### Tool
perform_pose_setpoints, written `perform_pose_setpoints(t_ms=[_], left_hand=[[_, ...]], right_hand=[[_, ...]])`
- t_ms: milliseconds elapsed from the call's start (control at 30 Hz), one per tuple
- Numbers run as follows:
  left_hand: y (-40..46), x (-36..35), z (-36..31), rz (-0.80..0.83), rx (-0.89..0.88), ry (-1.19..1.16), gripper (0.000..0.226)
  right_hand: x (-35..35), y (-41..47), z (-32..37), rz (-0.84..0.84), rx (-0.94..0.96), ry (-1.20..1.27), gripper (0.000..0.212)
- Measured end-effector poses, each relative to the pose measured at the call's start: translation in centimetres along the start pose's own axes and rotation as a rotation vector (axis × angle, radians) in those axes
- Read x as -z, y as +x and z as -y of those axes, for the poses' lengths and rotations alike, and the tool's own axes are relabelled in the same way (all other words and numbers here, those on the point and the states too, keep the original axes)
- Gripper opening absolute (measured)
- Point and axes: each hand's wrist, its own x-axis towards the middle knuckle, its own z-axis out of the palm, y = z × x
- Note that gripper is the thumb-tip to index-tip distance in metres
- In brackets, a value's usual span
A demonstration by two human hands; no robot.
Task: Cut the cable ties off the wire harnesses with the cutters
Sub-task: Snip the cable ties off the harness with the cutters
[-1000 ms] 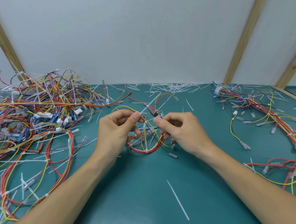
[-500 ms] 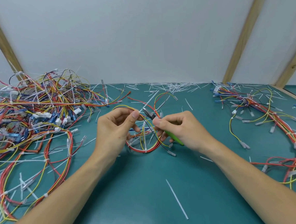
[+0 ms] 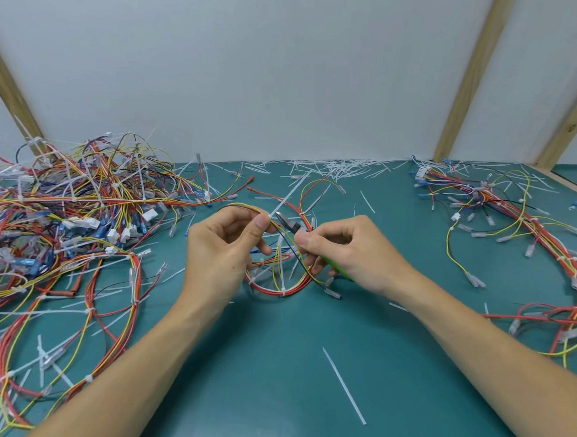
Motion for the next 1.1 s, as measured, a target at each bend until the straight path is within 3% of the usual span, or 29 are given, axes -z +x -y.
perform_pose_setpoints(t_ms=[200, 600, 1100], left_hand=[[0.0, -0.1, 0.2, 0.039, -0.01, 0.009, 0.013], [-0.2, 0.0, 0.3, 0.066, 0.0, 0.058, 0.023], [-0.3, -0.2, 0.5, 0.09, -0.032, 0.134, 0.013]], right_hand=[[-0.4, 0.1, -0.2, -0.03, 0.029, -0.003, 0.047], [-0.5, 0.1, -0.7, -0.049, 0.05, -0.096, 0.05], [-0.6, 0.0, -1.2, -0.199, 0.191, -0.503, 0.054]])
